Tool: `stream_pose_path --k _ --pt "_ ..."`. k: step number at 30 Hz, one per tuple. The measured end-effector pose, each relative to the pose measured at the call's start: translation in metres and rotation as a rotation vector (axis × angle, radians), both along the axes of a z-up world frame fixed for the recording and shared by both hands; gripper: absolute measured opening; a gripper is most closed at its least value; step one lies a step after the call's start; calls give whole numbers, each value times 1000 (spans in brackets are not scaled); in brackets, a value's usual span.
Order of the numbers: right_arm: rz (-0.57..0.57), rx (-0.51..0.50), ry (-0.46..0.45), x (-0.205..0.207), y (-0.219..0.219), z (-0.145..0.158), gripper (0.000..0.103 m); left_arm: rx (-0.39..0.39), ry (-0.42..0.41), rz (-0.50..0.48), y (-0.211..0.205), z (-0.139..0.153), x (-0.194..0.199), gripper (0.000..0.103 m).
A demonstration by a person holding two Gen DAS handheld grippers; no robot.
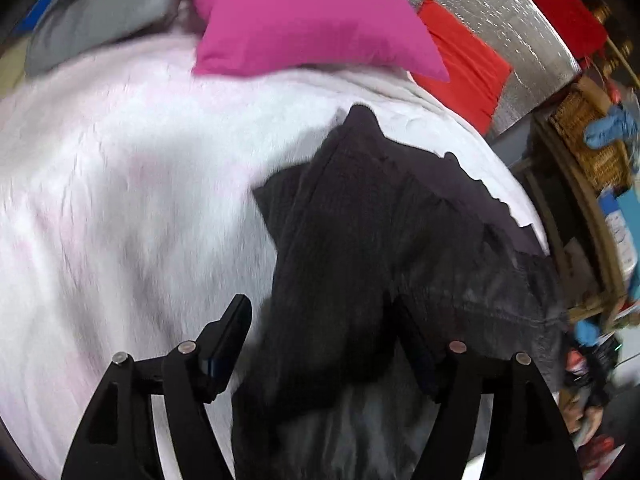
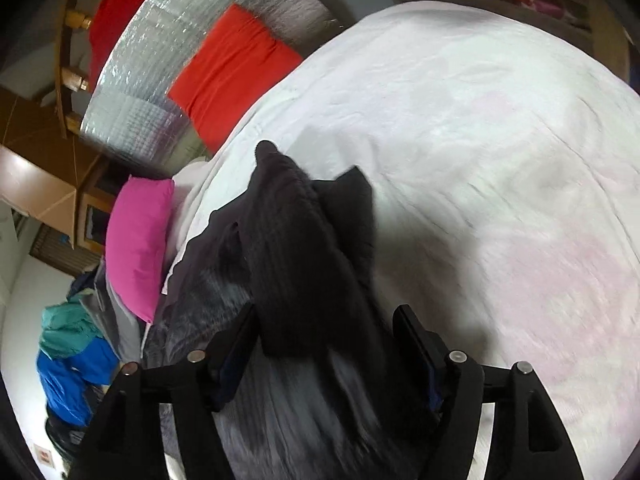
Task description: Fold large clothes
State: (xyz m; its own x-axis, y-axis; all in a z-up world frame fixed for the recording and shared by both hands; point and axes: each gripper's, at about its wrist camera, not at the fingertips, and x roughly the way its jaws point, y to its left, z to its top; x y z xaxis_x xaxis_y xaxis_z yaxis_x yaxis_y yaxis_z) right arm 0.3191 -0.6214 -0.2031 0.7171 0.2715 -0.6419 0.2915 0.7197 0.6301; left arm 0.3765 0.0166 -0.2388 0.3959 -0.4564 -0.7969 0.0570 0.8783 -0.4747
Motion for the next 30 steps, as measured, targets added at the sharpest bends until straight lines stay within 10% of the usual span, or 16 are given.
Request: stream_pose_path --k 5,10,14,19,22,30 --pt "2 34 6 -22 -8 -12 74 -60 52 36 2 -3 -20 74" --pt "-17 -136 -65 -37 14 7 37 -57 7 43 2 -2 -32 52" --pt "-48 -261 -52 -39 26 15 37 4 -20 27 -8 -6 -25 50" --pt "-56 -263 43 -30 25 -1 45 -58 44 63 4 -10 -23 60" --pt "-118 -236 7 -53 16 8 77 -24 21 84 9 2 -35 61" --pt "-124 58 -108 -104 8 6 79 -27 -147 158 22 33 -102 73"
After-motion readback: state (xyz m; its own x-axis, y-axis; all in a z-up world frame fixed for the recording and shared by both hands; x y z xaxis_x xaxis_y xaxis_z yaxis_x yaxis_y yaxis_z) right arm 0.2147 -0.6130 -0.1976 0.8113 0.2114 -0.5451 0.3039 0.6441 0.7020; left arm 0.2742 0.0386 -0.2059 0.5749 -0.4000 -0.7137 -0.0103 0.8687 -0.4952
